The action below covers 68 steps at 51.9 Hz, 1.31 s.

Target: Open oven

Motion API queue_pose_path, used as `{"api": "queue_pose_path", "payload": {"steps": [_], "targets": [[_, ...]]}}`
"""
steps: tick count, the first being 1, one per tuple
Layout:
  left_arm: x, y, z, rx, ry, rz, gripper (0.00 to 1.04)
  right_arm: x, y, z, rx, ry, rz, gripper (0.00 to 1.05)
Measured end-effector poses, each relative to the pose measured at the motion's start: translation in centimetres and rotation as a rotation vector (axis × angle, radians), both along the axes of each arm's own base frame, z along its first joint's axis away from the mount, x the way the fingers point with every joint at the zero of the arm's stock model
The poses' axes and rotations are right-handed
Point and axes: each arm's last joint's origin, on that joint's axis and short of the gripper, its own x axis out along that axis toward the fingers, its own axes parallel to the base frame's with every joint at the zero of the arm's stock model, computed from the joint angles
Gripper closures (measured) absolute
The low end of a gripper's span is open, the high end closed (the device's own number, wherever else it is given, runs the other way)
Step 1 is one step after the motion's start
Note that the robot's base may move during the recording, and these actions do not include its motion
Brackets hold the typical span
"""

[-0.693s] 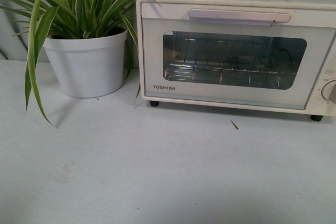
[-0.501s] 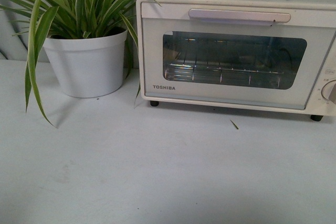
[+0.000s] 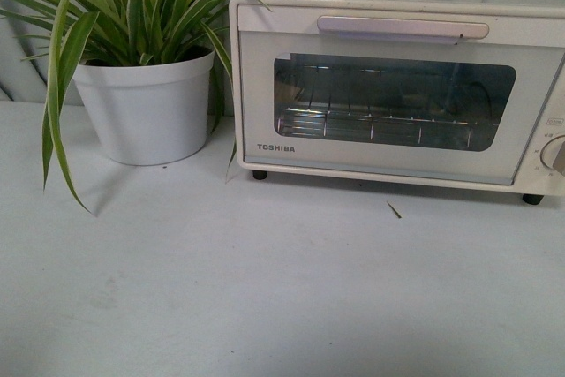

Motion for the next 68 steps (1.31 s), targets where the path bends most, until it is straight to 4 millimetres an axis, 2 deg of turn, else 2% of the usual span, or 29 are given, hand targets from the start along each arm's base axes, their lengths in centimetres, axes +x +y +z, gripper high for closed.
{"api": "queue_pose_path", "payload": {"steps": [14, 21, 28, 37, 45, 54, 68], "targets": [[0.0, 0.0, 0.0, -0.008, 0.005, 0.007, 0.06, 0.0, 0.0, 0.0, 0.000, 0.000, 0.000, 0.09], [0.4, -0.5, -0.5, -0.200, 0.167, 0.107, 0.06, 0.0, 0.0, 0.0, 0.000, 0.000, 0.000, 0.09], [1.3, -1.6, 0.2, -0.341, 0.228, 0.044, 0.06, 0.0, 0.0, 0.0, 0.000, 0.000, 0.000, 0.09], [4.0, -3.5, 1.0, -0.583, 0.351, -0.044, 0.06, 0.0, 0.0, 0.0, 0.000, 0.000, 0.000, 0.09], [8.4, -6.4, 1.1, -0.775, 0.459, -0.141, 0.06, 0.0, 0.0, 0.0, 0.000, 0.000, 0.000, 0.09], [12.7, -10.7, 0.3, -0.852, 0.567, -0.181, 0.06, 0.0, 0.0, 0.0, 0.000, 0.000, 0.000, 0.09], [15.7, -14.2, -0.3, -0.925, 0.630, -0.175, 0.06, 0.0, 0.0, 0.0, 0.000, 0.000, 0.000, 0.09]]}}
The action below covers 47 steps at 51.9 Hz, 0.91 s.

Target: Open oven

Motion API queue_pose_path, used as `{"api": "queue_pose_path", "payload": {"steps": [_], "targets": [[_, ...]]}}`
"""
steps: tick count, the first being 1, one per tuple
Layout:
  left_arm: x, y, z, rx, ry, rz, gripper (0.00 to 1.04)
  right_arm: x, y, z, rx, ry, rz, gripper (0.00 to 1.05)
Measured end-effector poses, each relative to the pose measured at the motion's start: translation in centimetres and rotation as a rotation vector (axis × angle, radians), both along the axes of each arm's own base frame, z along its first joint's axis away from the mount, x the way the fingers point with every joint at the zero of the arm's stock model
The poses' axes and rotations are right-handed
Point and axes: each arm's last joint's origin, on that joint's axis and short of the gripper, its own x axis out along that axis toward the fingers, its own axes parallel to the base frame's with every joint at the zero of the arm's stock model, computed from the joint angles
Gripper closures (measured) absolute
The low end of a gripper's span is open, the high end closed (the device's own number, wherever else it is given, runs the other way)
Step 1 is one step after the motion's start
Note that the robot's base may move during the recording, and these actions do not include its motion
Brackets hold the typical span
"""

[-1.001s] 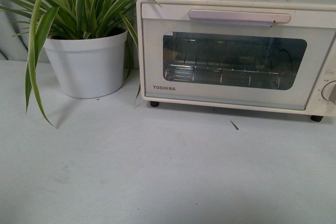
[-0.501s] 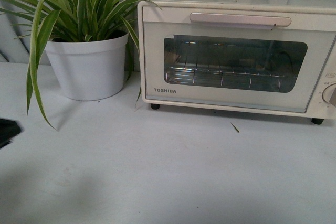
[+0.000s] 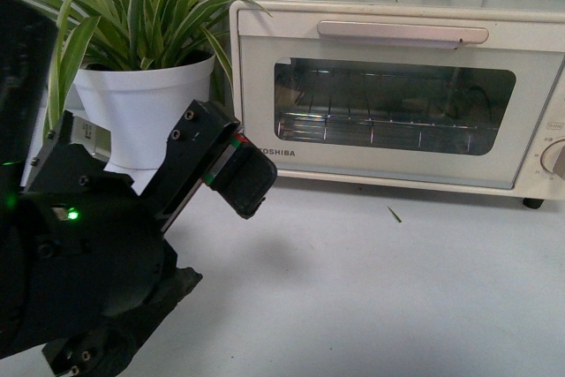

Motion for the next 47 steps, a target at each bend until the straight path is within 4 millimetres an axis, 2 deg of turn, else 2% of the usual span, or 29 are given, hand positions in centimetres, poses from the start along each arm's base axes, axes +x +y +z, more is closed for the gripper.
{"api": "queue_pose_path", "payload": {"steps": [7, 14, 38, 47], "targets": [[0.9, -1.0, -0.3, -0.024, 0.016, 0.002, 0.06, 0.0, 0.0, 0.0, 0.000, 0.000, 0.000, 0.09], [1.5, -1.6, -1.6, -0.040, 0.065, 0.014, 0.06, 0.0, 0.0, 0.0, 0.000, 0.000, 0.000, 0.09], [2.4, -2.5, -1.6, -0.077, 0.074, 0.024, 0.07, 0.0, 0.0, 0.0, 0.003, 0.002, 0.002, 0.09], [2.5, -2.5, -1.6, -0.078, 0.076, 0.027, 0.07, 0.5, 0.0, 0.2, 0.165, 0.166, 0.058, 0.09]]}}
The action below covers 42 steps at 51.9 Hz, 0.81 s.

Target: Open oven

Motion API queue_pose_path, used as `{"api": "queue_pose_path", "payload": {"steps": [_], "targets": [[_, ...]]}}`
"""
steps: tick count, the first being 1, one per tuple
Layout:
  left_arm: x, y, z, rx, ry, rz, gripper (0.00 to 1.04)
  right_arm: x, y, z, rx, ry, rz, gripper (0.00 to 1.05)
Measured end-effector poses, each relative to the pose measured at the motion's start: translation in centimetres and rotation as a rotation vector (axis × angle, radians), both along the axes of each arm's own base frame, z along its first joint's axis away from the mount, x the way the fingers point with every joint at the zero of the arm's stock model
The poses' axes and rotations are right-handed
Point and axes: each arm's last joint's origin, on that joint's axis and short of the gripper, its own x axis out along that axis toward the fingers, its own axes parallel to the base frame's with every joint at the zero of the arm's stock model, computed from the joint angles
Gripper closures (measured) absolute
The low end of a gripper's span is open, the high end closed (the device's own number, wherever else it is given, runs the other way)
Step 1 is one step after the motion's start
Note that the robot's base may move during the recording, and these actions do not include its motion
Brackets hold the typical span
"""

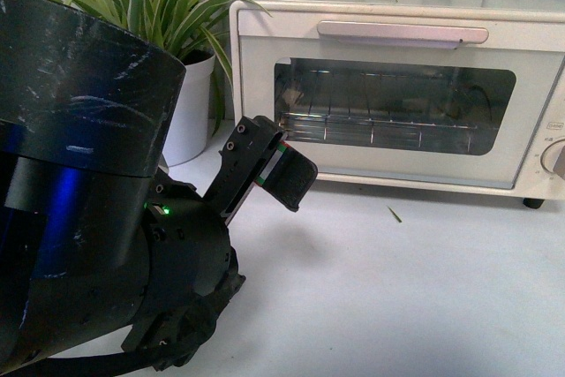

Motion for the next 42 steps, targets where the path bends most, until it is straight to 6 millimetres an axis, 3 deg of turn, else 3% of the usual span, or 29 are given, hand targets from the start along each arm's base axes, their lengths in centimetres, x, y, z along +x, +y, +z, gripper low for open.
{"api": "queue_pose_path", "payload": {"steps": [11, 13, 20, 23, 34, 42], "targets": [[0.0, 0.1, 0.0, -0.003, 0.001, 0.003, 0.07, 2.1, 0.7, 3.8, 0.003, -0.013, 0.037, 0.09], [0.1, 0.1, 0.0, -0.003, 0.001, 0.004, 0.07, 3.3, 1.2, 5.3, -0.003, -0.025, 0.055, 0.09], [0.1, 0.1, 0.0, -0.006, 0.001, 0.006, 0.07, 6.0, 2.0, 7.9, -0.008, -0.023, 0.068, 0.09], [0.1, 0.1, 0.0, -0.006, 0.001, 0.006, 0.07, 8.5, 2.7, 9.3, 0.001, 0.014, 0.072, 0.09], [0.1, 0.2, 0.0, -0.007, 0.000, 0.007, 0.07, 14.5, 4.7, 11.4, 0.071, 0.144, 0.057, 0.09], [0.2, 0.3, 0.0, -0.010, 0.002, 0.005, 0.07, 16.7, 5.6, 11.9, 0.089, 0.174, 0.032, 0.09]]}}
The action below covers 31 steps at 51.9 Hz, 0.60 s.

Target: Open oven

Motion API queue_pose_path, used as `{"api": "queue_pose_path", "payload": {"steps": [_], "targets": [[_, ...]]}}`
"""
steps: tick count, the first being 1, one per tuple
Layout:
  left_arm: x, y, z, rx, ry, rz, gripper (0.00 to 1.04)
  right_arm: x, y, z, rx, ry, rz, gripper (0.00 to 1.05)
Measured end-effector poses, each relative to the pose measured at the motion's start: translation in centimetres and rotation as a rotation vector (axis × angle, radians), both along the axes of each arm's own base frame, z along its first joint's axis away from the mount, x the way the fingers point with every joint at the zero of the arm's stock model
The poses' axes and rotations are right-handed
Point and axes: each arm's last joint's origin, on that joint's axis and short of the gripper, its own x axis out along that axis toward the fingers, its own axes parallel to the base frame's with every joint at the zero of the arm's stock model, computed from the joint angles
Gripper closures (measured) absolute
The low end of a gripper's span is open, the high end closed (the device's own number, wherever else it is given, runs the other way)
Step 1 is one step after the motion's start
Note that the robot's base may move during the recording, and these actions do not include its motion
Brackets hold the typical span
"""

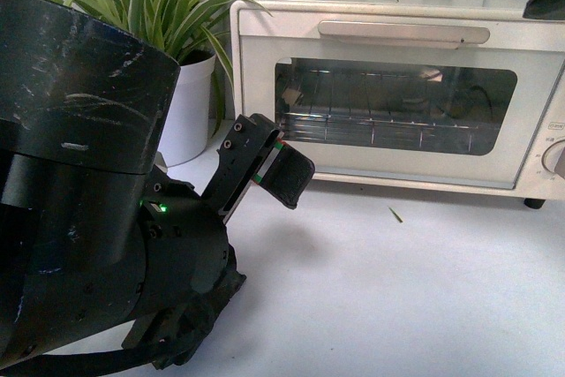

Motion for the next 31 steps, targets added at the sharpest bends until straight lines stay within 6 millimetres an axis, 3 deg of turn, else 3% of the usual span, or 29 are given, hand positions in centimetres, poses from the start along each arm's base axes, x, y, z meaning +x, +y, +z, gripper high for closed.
{"api": "queue_pose_path", "payload": {"steps": [31], "targets": [[0.2, 0.3, 0.0, -0.002, 0.000, 0.009, 0.07, 4.3, 2.1, 0.7, -0.004, 0.052, -0.065, 0.09]]}}
